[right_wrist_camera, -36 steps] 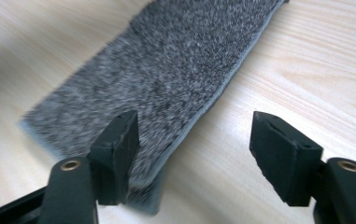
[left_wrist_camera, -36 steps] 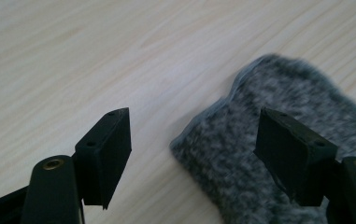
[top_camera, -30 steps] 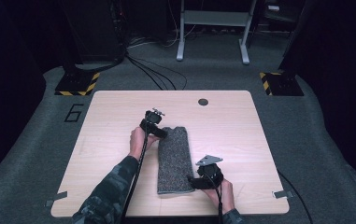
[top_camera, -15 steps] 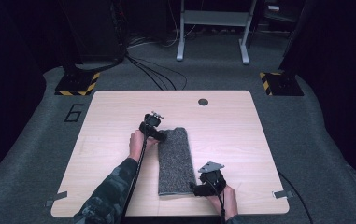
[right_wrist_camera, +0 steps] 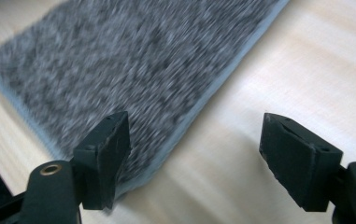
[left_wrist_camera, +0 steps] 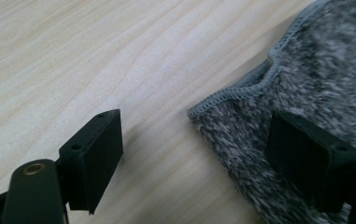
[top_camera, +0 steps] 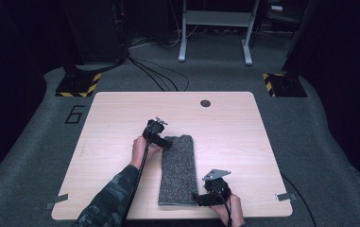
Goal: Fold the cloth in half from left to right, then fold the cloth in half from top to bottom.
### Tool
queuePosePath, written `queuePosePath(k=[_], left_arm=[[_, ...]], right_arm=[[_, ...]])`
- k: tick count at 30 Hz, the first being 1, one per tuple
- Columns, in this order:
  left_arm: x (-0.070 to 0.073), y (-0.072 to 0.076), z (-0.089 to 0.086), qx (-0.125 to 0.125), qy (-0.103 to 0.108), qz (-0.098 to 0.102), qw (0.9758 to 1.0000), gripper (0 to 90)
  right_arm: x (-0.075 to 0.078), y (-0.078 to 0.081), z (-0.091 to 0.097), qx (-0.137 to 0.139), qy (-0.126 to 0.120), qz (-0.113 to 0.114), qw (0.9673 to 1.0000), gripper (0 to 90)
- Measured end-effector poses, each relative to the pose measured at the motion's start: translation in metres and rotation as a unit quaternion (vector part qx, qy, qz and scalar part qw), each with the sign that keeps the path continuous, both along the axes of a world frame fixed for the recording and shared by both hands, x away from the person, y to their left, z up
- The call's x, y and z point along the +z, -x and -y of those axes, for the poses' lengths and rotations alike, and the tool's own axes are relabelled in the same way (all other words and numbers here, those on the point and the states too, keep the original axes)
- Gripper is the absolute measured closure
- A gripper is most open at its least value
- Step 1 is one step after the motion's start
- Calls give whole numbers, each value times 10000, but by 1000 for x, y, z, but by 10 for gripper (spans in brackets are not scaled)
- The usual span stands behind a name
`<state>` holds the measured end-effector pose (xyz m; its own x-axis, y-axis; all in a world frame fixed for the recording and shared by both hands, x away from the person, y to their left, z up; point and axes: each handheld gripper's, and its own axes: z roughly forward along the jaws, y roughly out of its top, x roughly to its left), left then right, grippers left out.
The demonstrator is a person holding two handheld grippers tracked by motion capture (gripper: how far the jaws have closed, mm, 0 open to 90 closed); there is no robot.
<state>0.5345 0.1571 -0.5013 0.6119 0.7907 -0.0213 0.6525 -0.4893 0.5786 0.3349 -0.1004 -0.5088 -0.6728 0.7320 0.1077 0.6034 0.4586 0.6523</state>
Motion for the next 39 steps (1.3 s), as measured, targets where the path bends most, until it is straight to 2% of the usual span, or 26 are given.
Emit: queuePosePath(k=[2, 3, 5, 7, 8, 12, 15, 16, 18, 19, 22, 24, 27, 28, 30, 33, 35, 39], left_arm=[[4, 1, -4, 74, 201, 20, 9998, 165], [6, 1, -6, 72, 227, 20, 9997, 159], [7, 1, -9, 75, 252, 7, 9997, 156], [8, 1, -12, 108, 331, -10, 9994, 152], [9, 1, -14, 134, 342, -8, 9993, 151], [10, 1, -19, 186, 467, -33, 9987, 148], [11, 0, -23, 181, 478, -31, 9987, 148], [11, 1, -22, 235, 542, -45, 9982, 149], [11, 0, -22, 195, 491, -41, 9986, 151], [10, 1, -21, 257, 538, -19, 9982, 154], [11, -1, -20, 192, 499, -49, 9986, 158], [11, -2, -19, 251, 577, -20, 9980, 162], [10, -3, -18, 164, 526, -70, 9985, 172], [9, -4, -16, 202, 575, -100, 9981, 177], [8, -4, -14, 183, 570, -59, 9982, 182], [7, -5, -11, 31, 524, -144, 9985, 209], [5, -5, -8, 24, 528, -138, 9985, 234], [2, -6, -6, -75, 568, -252, 9980, 295]], right_arm=[[7, -10, 4, -29, -79, 18, 10000, 245], [13, -21, 6, -25, -175, 83, 9998, 243], [19, -34, 7, -26, -183, 165, 9997, 243], [27, -52, 6, -76, -193, 155, 9997, 246], [30, -63, 5, -63, -217, 255, 9994, 246], [38, -99, -1, -122, -142, 254, 9995, 251], [40, -122, -6, -135, -102, 137, 9998, 258], [40, -129, -7, -128, -104, 131, 9998, 265], [39, -141, -10, -148, -104, 67, 9998, 275], [39, -146, -13, -177, -69, 71, 9998, 284], [38, -162, -20, -184, 19, 83, 9998, 312], [38, -172, -23, -190, 20, 48, 9998, 340], [35, -184, -31, -229, 124, 24, 9997, 383], [34, -188, -33, -228, 118, 1, 9997, 394], [30, -193, -36, -317, 199, -50, 9993, 413], [21, -204, -39, -311, 310, -139, 9989, 450], [17, -207, -41, -314, 324, -233, 9987, 464], [10, -211, -47, -337, 457, -285, 9980, 491]])
